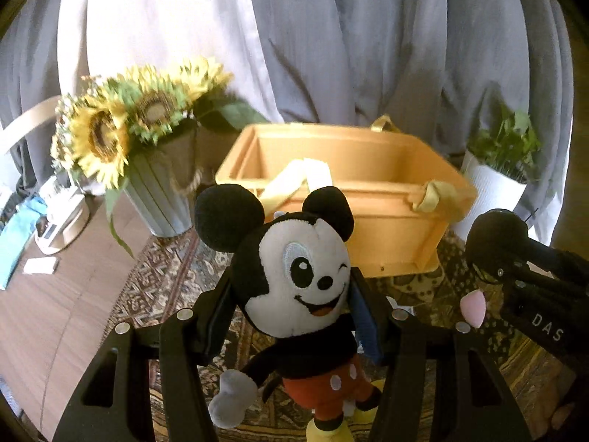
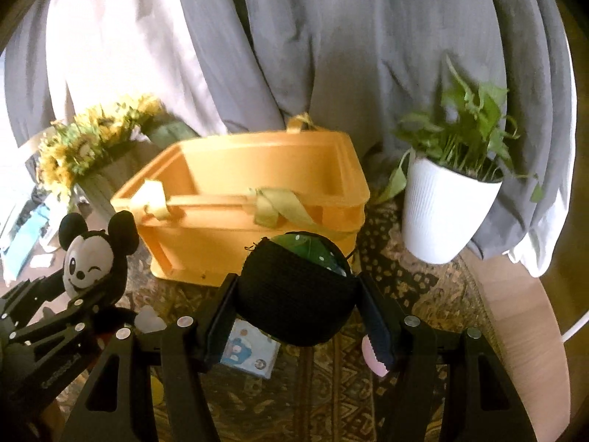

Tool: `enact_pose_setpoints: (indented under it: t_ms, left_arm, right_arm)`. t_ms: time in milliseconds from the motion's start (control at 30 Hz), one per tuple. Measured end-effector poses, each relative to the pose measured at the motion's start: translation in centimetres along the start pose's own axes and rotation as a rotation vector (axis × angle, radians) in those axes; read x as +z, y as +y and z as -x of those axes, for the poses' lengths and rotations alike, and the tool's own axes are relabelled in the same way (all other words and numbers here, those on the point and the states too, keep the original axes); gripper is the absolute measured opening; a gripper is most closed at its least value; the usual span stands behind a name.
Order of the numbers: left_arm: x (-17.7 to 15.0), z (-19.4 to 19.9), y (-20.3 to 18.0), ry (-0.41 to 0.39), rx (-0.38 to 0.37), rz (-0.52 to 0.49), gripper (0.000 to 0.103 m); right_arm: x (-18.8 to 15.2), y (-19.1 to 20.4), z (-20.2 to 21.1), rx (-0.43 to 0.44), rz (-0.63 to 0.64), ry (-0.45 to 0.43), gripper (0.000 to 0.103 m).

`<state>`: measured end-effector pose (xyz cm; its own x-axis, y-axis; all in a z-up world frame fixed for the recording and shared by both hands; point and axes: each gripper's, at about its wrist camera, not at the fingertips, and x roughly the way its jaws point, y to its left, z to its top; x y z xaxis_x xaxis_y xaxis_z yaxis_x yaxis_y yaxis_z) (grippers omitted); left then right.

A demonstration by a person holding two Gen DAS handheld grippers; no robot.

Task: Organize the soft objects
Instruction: 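Lift the Mickey plush and black toy and carry both over the orange crate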

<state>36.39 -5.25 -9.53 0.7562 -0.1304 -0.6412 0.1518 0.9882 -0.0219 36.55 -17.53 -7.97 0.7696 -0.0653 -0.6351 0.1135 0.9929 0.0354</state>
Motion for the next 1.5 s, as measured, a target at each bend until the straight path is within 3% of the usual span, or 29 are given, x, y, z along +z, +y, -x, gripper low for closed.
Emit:
enact_pose_setpoints:
  t_ms: [367, 733, 1033, 1200, 1500]
  left_arm:
    - [2.4, 3.7, 0.7, -0.124, -0.002, -0.012, 0.058]
    - [6.9, 4.5, 0.9, -0.238, -0.011, -0.003, 0.058]
    - [11.0, 3.3, 0.7, -0.257, -0.040, 0.021, 0.058]
    - [12.9, 2.5, 0.6, -0.283, -0.035, 0.028, 0.058]
    - [16.2, -1.1, 0.0, -0.282, -0.051, 0.015, 0.058]
  right_arm:
    - [2.1, 0.8, 3.6, 0.037, -0.005, -0.111, 0.064]
    - [5.6, 1.4, 4.5, 0.066, -0.003, -0.212, 0.064]
    - [9.0, 1.5, 2.3, 0.067, 0.003, -0.197, 0.064]
    - [11.1, 0.9, 0.8, 0.109, -0.023, -0.177, 0.064]
    - [13.7, 0.2, -2.7, 0.124, -0.029, -0.125, 0.064]
